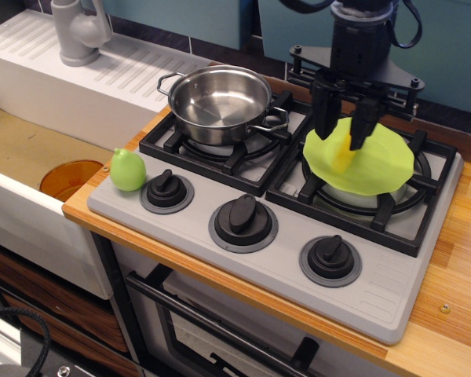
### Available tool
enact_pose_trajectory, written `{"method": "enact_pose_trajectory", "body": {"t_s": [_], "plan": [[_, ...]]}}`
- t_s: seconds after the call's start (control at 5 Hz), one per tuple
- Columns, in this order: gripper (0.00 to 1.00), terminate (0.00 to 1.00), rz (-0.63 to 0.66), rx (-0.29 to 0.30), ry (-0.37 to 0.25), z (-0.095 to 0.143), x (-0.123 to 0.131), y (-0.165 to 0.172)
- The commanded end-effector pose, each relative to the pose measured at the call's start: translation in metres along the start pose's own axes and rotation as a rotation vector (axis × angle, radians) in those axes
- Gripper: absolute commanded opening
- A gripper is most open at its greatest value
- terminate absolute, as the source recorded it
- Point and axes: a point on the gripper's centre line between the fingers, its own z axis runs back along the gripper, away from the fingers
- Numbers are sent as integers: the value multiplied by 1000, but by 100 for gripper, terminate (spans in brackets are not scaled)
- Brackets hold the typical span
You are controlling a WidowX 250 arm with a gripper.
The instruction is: Put fry on plate and smallpear in pot or pan on stove
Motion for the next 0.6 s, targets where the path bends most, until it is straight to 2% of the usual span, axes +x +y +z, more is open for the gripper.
{"method": "enact_pose_trajectory", "body": {"t_s": [0.0, 0.2, 0.4], "plan": [[100, 0, 0, -7, -40, 4, 5, -5], [100, 0, -27, -8, -2, 18, 2, 8], [100, 0, -70, -4, 36, 37, -1, 42]]}}
